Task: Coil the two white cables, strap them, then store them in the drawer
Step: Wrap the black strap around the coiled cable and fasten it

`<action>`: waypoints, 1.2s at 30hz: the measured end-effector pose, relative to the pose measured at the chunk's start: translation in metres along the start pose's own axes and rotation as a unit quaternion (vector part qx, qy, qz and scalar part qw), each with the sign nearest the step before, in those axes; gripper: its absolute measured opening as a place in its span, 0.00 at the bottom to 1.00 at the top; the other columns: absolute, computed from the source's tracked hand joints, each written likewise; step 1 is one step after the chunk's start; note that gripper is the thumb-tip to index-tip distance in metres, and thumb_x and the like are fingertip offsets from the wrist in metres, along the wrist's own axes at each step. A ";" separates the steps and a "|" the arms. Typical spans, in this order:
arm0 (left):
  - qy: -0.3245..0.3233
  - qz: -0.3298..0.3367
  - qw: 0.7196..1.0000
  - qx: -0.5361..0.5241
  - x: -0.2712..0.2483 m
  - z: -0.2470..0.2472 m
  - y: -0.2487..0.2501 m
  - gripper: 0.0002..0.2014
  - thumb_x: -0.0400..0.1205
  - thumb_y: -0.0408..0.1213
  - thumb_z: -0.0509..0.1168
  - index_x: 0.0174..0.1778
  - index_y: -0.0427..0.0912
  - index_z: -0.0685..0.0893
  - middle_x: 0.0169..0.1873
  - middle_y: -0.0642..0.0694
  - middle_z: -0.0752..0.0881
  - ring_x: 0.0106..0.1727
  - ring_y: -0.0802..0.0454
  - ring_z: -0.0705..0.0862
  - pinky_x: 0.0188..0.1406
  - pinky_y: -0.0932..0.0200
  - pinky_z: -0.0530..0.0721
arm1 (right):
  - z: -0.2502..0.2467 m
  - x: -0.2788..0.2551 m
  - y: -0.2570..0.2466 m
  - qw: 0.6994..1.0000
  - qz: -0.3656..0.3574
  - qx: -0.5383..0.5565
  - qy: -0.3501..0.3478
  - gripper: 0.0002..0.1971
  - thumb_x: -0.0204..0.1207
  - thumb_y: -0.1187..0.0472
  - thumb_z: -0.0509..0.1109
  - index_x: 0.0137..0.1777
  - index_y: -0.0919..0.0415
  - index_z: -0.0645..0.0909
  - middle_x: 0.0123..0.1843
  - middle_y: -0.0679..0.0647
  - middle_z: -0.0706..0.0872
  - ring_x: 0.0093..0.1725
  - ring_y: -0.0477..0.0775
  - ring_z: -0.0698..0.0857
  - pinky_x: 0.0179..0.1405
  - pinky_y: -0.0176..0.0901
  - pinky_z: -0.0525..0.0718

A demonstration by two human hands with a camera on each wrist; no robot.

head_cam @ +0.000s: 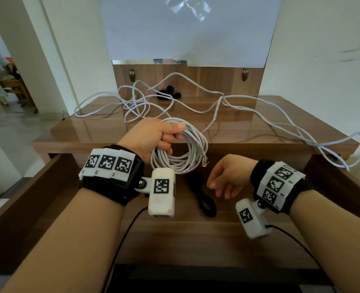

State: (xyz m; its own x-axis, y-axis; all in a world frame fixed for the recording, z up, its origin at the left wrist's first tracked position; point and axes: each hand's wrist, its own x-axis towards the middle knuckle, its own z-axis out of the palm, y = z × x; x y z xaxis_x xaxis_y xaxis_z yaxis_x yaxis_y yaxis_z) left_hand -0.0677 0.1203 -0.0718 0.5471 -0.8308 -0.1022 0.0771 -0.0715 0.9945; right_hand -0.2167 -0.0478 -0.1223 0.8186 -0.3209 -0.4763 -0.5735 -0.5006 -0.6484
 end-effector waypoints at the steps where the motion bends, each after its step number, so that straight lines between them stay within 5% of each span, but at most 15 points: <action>1: -0.003 0.000 1.000 -0.009 -0.001 -0.001 0.001 0.12 0.84 0.40 0.65 0.39 0.36 0.81 0.21 0.52 0.66 0.14 0.60 0.63 0.26 0.64 0.72 | 0.004 0.003 0.000 1.000 0.006 -0.007 -0.007 0.07 0.73 0.61 0.77 0.50 0.61 0.87 0.38 0.58 0.90 0.30 0.52 0.87 0.31 0.42 0.86; 4: -0.004 0.003 0.999 -0.044 -0.002 0.000 0.003 0.14 0.85 0.40 0.64 0.36 0.37 0.79 0.16 0.55 0.66 0.13 0.61 0.62 0.26 0.66 0.71 | 0.018 0.010 0.000 0.998 0.036 -0.052 0.012 0.16 0.67 0.54 0.82 0.48 0.64 0.86 0.34 0.56 0.86 0.26 0.52 0.83 0.29 0.41 0.83; 10: 0.011 0.030 0.993 -0.112 -0.003 0.002 0.005 0.16 0.87 0.40 0.60 0.36 0.36 0.78 0.14 0.56 0.66 0.13 0.62 0.63 0.24 0.68 0.70 | 0.024 0.009 -0.008 0.987 -0.042 -0.145 0.046 0.08 0.73 0.66 0.73 0.35 0.59 0.79 0.33 0.55 0.80 0.29 0.51 0.80 0.29 0.40 0.83; 13: 0.035 0.062 0.983 -0.172 -0.004 -0.001 0.007 0.14 0.87 0.40 0.61 0.37 0.37 0.78 0.16 0.55 0.67 0.14 0.62 0.64 0.23 0.69 0.73 | 0.005 -0.010 -0.016 0.981 -0.148 0.110 0.056 0.12 0.74 0.77 0.64 0.35 0.62 0.71 0.35 0.63 0.83 0.28 0.54 0.84 0.25 0.43 0.85; 15: 0.054 0.100 0.975 -0.192 -0.003 -0.002 0.008 0.13 0.87 0.40 0.62 0.38 0.38 0.78 0.18 0.54 0.68 0.15 0.61 0.64 0.27 0.67 0.73 | -0.006 -0.022 -0.020 0.937 -0.217 0.273 0.017 0.13 0.72 0.80 0.58 0.36 0.61 0.68 0.37 0.69 0.85 0.20 0.58 0.80 0.17 0.41 0.80; 17: 0.070 0.144 0.965 -0.206 -0.003 -0.002 0.008 0.10 0.85 0.38 0.63 0.40 0.38 0.80 0.21 0.52 0.73 0.17 0.60 0.66 0.33 0.62 0.71 | -0.015 -0.030 -0.022 0.910 -0.258 0.326 -0.007 0.11 0.69 0.79 0.55 0.42 0.64 0.71 0.34 0.68 0.84 0.14 0.52 0.70 0.13 0.34 0.66; 20: 0.092 0.205 0.953 -0.204 -0.006 0.001 0.011 0.06 0.84 0.36 0.64 0.47 0.37 0.84 0.26 0.47 0.83 0.19 0.60 0.72 0.34 0.59 0.67 | -0.025 -0.038 -0.021 0.905 -0.272 0.326 -0.017 0.20 0.73 0.80 0.49 0.60 0.74 0.76 0.32 0.65 0.81 0.12 0.47 0.65 0.15 0.38 0.55; 22: 0.097 0.228 0.952 -0.180 -0.009 0.007 0.012 0.08 0.84 0.35 0.64 0.51 0.35 0.85 0.29 0.43 0.88 0.19 0.60 0.75 0.28 0.64 0.69 | -0.025 -0.041 -0.023 0.904 -0.285 0.320 -0.011 0.21 0.73 0.80 0.48 0.61 0.76 0.78 0.31 0.64 0.81 0.11 0.46 0.64 0.15 0.38 0.54; 25: 0.088 0.237 0.964 -0.077 -0.012 0.024 0.007 0.09 0.81 0.35 0.68 0.54 0.35 0.86 0.37 0.38 0.91 0.26 0.53 0.83 0.21 0.67 0.71 | -0.016 -0.040 -0.028 0.915 -0.267 0.301 0.030 0.17 0.75 0.80 0.49 0.49 0.76 0.80 0.29 0.65 0.80 0.11 0.47 0.63 0.14 0.36 0.55; 28: 0.083 0.238 0.963 0.098 -0.011 0.044 -0.004 0.09 0.78 0.34 0.74 0.51 0.34 0.88 0.29 0.46 0.88 0.23 0.54 0.77 0.22 0.63 0.73 | -0.006 -0.034 -0.032 0.929 -0.210 0.295 0.077 0.15 0.79 0.75 0.48 0.38 0.68 0.74 0.25 0.59 0.70 0.13 0.48 0.60 0.15 0.33 0.54; 31: 0.093 0.260 0.932 0.233 -0.011 0.057 -0.009 0.10 0.73 0.34 0.78 0.49 0.40 0.88 0.30 0.53 0.88 0.29 0.63 0.84 0.32 0.65 0.80 | -0.004 -0.034 -0.033 0.933 -0.177 0.302 0.082 0.13 0.81 0.71 0.49 0.38 0.64 0.71 0.23 0.54 0.63 0.14 0.47 0.58 0.16 0.33 0.53; 36: 0.126 0.255 0.930 0.235 -0.011 0.050 -0.004 0.12 0.71 0.38 0.80 0.48 0.44 0.88 0.35 0.52 0.89 0.34 0.60 0.85 0.36 0.59 0.82 | -0.009 -0.036 -0.032 0.926 -0.203 0.303 0.101 0.11 0.82 0.71 0.58 0.46 0.69 0.82 0.21 0.51 0.64 0.17 0.46 0.59 0.17 0.35 0.54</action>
State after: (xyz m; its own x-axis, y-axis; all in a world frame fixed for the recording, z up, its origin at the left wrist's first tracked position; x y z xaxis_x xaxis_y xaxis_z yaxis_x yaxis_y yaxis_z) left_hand -0.1157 0.1027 -0.0736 0.5959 -0.6711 0.4410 -0.5854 0.0129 0.8107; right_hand -0.2277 -0.0275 -0.0792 0.9241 -0.3802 -0.0383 -0.0783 -0.0904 -0.9928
